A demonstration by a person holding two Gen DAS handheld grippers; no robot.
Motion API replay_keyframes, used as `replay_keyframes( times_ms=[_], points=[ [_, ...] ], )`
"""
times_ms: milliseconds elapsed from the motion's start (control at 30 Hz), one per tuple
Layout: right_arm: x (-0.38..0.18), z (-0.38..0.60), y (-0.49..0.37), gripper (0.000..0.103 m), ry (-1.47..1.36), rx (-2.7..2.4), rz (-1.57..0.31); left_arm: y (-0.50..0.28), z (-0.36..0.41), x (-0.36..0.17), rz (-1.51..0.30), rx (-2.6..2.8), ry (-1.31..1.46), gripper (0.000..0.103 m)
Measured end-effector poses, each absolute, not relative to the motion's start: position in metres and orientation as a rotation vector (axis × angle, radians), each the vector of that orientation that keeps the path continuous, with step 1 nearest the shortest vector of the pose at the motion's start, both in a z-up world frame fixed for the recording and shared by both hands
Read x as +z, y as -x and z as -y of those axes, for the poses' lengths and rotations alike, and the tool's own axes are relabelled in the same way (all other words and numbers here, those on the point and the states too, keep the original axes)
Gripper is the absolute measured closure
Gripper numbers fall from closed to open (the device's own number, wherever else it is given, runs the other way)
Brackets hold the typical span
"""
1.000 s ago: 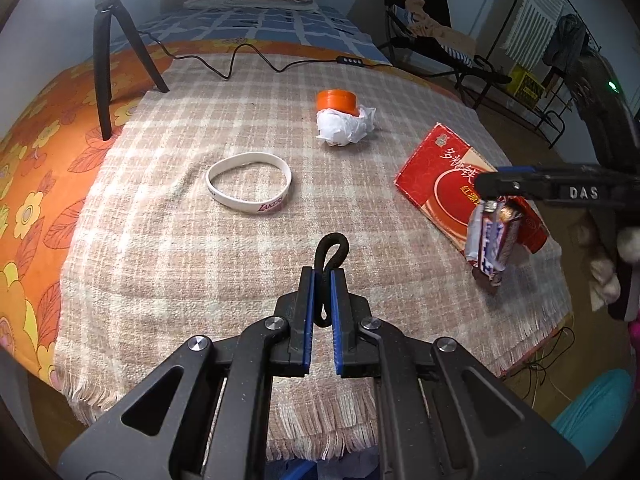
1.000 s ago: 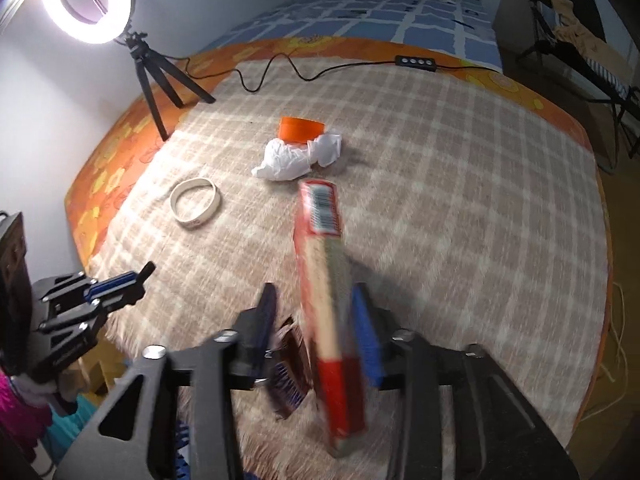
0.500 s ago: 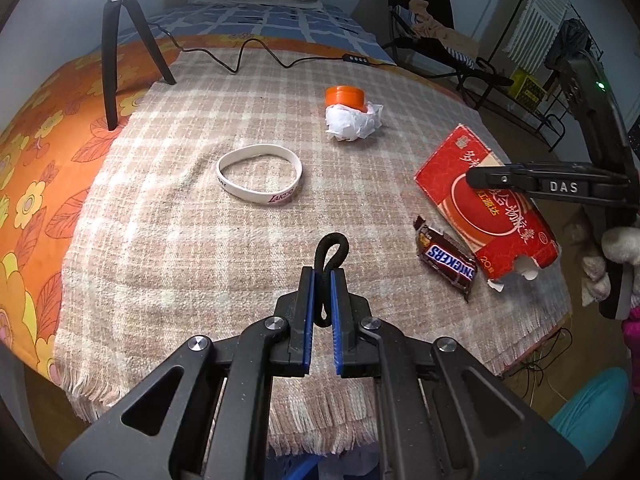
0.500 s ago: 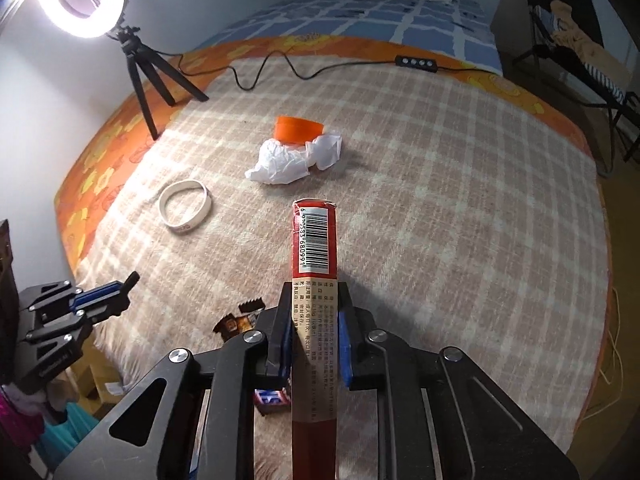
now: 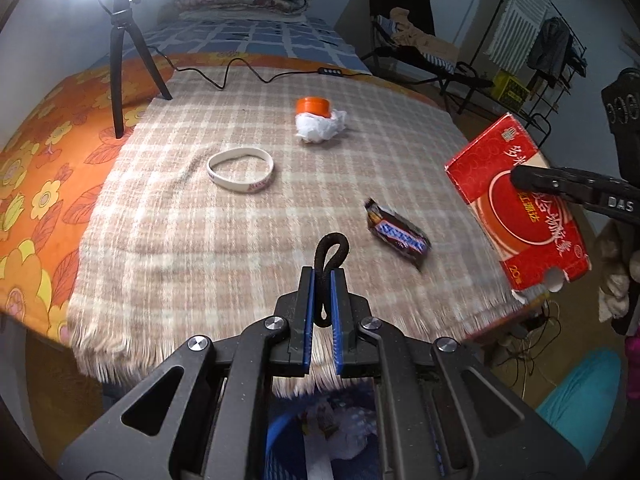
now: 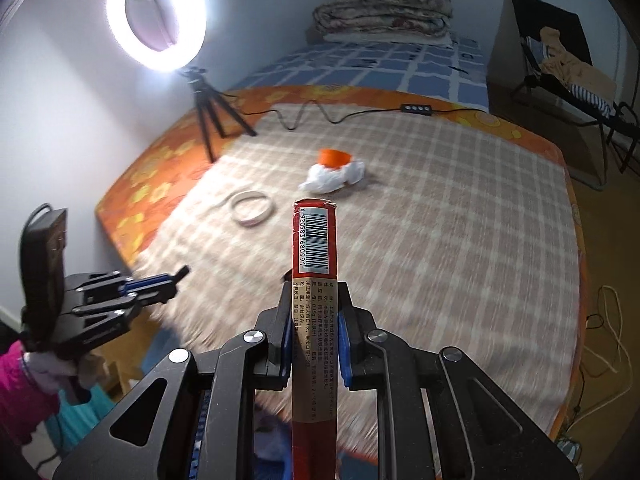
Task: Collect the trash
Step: 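Carry the hair tie and red box over the blue basket with both tools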
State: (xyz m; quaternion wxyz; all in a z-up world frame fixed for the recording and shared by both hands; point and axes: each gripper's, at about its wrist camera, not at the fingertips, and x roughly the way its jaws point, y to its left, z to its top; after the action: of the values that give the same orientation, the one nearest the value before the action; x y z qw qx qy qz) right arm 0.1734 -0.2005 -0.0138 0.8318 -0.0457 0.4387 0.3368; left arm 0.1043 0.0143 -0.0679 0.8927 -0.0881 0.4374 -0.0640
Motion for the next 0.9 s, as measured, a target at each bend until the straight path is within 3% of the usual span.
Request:
replay_keyframes(
  times_ms=[367,900],
  points=[
    [-0.036,0.195,-0.083,0.087,0.127,0.795,-0.959,-0.038,0.009,-0.079,-0.94,-0.144,0.134,0.098],
    [-0.115,0.19,-0.024,0.087,0.132,0.791,-1.098,0.022,0.03,-0.149,-1.089,-0.163,0.181,0.098]
  ],
)
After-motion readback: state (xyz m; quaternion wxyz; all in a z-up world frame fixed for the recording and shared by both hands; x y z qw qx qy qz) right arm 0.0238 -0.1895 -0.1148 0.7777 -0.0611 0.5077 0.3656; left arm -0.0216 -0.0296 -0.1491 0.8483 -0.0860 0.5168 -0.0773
